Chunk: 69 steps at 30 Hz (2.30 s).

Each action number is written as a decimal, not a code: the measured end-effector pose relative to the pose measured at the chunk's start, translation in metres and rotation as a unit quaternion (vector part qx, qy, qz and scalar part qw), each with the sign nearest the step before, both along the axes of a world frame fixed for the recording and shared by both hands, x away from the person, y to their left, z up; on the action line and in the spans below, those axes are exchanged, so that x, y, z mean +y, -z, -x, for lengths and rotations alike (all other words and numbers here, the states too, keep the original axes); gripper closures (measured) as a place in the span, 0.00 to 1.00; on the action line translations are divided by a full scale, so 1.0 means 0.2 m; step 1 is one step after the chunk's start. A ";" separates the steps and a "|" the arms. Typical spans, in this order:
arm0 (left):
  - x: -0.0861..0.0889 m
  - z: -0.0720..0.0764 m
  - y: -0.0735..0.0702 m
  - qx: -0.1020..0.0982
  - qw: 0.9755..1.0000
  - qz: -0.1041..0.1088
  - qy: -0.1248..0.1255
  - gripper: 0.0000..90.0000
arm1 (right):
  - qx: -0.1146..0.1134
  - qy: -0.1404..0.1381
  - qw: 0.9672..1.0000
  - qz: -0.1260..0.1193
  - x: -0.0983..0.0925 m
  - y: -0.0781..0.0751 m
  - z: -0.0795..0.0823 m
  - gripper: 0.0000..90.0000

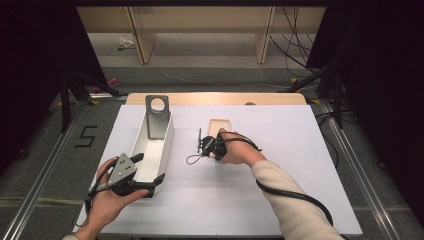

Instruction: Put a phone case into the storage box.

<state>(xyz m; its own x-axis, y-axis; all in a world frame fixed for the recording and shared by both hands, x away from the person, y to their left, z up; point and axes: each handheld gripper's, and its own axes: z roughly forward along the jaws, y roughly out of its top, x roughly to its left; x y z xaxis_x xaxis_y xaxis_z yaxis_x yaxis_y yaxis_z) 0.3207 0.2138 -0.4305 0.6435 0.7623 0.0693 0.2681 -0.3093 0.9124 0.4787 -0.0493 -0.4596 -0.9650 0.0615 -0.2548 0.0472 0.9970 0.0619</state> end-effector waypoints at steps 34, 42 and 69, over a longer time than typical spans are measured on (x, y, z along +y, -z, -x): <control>0.00 0.00 0.01 0.002 1.000 -0.002 -0.001 0.08 | -0.043 -0.009 0.989 -0.143 -0.20 -0.13 0.21 0.98; 0.00 0.00 0.01 0.003 1.000 -0.002 -0.001 0.08 | -0.054 -0.012 0.985 -0.162 -0.24 -0.16 0.29 0.98; 0.00 0.00 0.01 0.000 1.000 -0.003 -0.003 0.09 | -0.055 -0.024 0.976 -0.208 -0.32 -0.19 0.50 0.98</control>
<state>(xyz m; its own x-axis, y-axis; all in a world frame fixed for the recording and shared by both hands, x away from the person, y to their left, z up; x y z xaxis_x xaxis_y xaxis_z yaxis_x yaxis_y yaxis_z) 0.3213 0.2139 -0.4322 0.6385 0.7660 0.0746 0.2700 -0.3137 0.9103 0.3779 -0.1134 -0.4214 -0.9373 0.1372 -0.3205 -0.0293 0.8851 0.4645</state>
